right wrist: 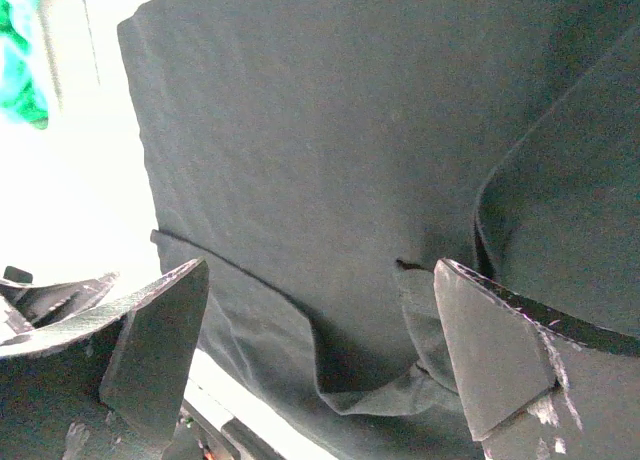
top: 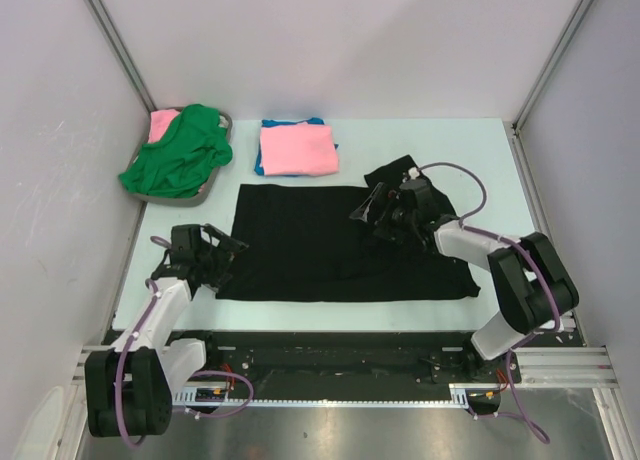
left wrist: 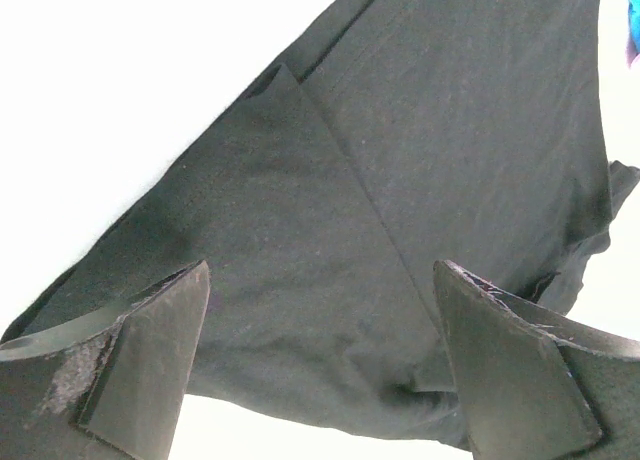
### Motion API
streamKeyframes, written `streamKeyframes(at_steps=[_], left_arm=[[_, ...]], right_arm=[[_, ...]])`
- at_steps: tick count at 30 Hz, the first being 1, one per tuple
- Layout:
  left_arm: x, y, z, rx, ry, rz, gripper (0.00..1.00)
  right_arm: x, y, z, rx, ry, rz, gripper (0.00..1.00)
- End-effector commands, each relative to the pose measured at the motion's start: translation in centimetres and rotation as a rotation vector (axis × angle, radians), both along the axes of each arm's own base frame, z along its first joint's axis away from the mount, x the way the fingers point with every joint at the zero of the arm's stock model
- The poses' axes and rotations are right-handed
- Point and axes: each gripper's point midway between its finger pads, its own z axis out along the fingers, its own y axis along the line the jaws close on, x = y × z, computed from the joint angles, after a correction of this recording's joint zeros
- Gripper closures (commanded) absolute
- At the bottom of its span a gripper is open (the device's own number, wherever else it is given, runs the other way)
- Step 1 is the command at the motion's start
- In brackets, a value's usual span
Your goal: Fold and stack the t-shirts
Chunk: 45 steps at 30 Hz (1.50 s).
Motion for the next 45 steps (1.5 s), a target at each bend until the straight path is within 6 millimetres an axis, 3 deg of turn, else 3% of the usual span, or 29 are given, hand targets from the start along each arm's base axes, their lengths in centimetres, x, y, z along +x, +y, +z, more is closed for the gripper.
streamKeyframes(at_steps=[1,2,4,6,8,9,12,17,18,20,21,23,24,25,27,29,34,35,38,39,45], left_arm=[[0.1,0.3,0.0,0.015,-0.025,-0.017,0.03],[0.1,0.3,0.1,0.016,-0.028,-0.019,0.03],[0.3,0.3,0.4,0.019,-0.037,-0.026,0.03],[0.6,0.1,0.5,0.024,-0.05,-0.053,0.03],[1.2,-0.2,1.1,0.023,-0.071,-0.086,0.03],[1.8,-0.1,1.2,0.037,-0.079,-0.105,0.02],[3.6,-0.1,1.9,0.061,-0.08,-0.154,0.0],[7.3,0.0,3.1,0.089,-0.062,-0.209,0.0],[8.8,0.4,4.5,0.117,-0.085,-0.208,0.0],[9.9,1.0,4.1,0.148,-0.043,-0.211,0.01],[11.6,1.7,5.6,0.185,-0.069,-0.191,0.02],[13.1,2.3,4.8,0.224,-0.029,-0.213,0.03],[15.0,2.8,6.5,0.252,-0.064,-0.206,0.04],[15.9,2.9,5.3,0.258,-0.03,-0.219,0.06],[18.2,3.1,6.2,0.292,-0.045,-0.249,0.08],[20.0,3.2,5.2,0.331,-0.013,-0.275,0.14],[22.9,3.0,2.9,0.398,0.042,-0.35,0.23],[23.7,1.6,2.4,0.418,0.034,-0.408,0.23],[25.1,1.1,2.2,0.495,0.029,-0.456,0.22],[25.3,0.9,1.2,0.501,0.044,-0.474,0.22],[26.7,1.0,0.6,0.568,0.053,-0.488,0.23]], right_arm=[[3.1,-1.6,8.0,0.046,-0.249,-0.043,0.0],[3.2,-2.9,10.0,0.042,-0.293,-0.069,0.0],[3.4,-4.9,11.2,-0.003,-0.34,-0.1,0.0],[3.6,-8.3,12.5,-0.077,-0.384,-0.16,0.0],[3.7,-10.8,12.4,-0.137,-0.382,-0.207,0.0],[4.1,-13.2,12.2,-0.184,-0.372,-0.253,0.0],[5.4,-16.8,11.9,-0.258,-0.352,-0.319,0.0],[8.1,-19.4,10.1,-0.378,-0.247,-0.378,0.0],[9.3,-19.4,9.7,-0.386,-0.236,-0.375,0.0],[10.2,-19.9,9.1,-0.411,-0.218,-0.376,0.0],[10.8,-20.0,9.0,-0.413,-0.214,-0.374,0.0],[12.1,-19.4,8.4,-0.376,-0.203,-0.343,0.0],[12.6,-19.1,8.4,-0.358,-0.21,-0.339,0.01],[13.1,-18.6,8.1,-0.336,-0.207,-0.322,0.01],[13.7,-17.7,8.4,-0.302,-0.231,-0.307,0.02],[13.9,-16.8,7.9,-0.289,-0.233,-0.281,0.02],[14.9,-15.8,7.8,-0.276,-0.283,-0.237,0.02],[15.2,-15.7,7.5,-0.278,-0.287,-0.23,0.02],[15.5,-15.5,6.9,-0.271,-0.287,-0.205,0.02],[16.1,-15.5,7.7,-0.259,-0.323,-0.209,0.02],[16.3,-15.1,7.0,-0.234,-0.316,-0.188,0.02]])
